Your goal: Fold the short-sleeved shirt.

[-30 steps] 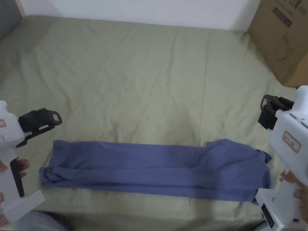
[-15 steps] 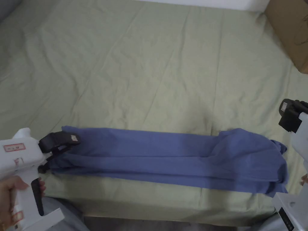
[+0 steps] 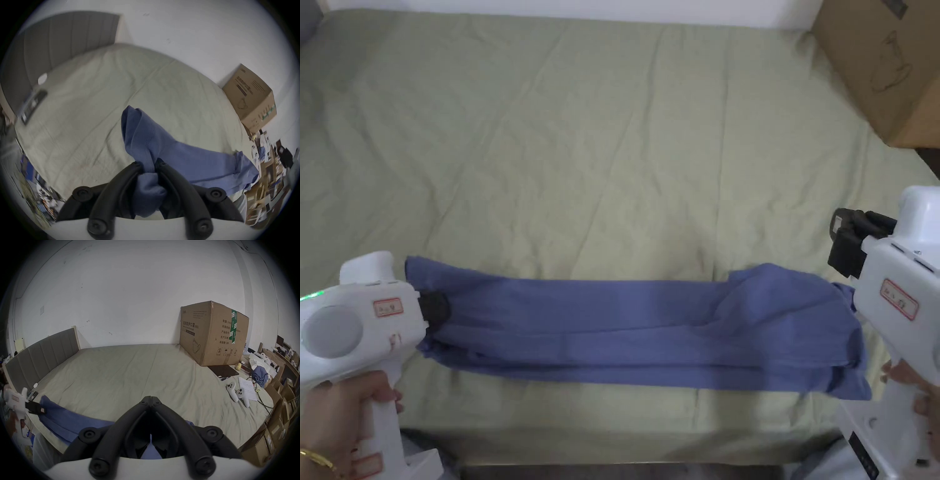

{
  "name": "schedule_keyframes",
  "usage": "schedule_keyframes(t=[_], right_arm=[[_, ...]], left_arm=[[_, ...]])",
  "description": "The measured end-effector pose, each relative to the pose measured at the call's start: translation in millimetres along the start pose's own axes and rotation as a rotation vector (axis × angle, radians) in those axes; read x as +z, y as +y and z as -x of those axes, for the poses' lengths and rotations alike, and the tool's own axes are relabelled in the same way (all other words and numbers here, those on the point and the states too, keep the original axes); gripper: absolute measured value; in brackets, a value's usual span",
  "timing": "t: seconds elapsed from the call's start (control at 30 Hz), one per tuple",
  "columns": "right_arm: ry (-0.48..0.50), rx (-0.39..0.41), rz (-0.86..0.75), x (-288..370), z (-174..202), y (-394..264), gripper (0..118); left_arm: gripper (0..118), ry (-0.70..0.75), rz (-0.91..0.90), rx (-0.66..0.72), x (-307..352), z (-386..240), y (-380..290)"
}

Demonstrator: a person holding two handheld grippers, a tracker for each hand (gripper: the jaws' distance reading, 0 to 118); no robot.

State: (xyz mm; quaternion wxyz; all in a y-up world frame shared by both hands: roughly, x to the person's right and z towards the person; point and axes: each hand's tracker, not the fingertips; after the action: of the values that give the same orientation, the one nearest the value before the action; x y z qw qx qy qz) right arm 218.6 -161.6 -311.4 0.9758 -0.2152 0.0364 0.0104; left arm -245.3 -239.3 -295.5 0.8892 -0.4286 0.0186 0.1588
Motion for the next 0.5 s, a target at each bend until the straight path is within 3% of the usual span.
schedule_keyframes(t=[0.07,0.27,0.5], right_arm=[[0.005,0.001,-0.004,2,-1,-1,0],[0.005,-0.005,-0.014,9,-9,-6,0],[-0.014,-0.063,-0.019,22,-31,-14,0]], left_arm=[[10,0.014,-0.044,-0.067,22,-28,8],[10,-0.206,-0.052,-0.219,47,-115,13],[10,-0.249,0.127,-0.379,-44,-205,-11]])
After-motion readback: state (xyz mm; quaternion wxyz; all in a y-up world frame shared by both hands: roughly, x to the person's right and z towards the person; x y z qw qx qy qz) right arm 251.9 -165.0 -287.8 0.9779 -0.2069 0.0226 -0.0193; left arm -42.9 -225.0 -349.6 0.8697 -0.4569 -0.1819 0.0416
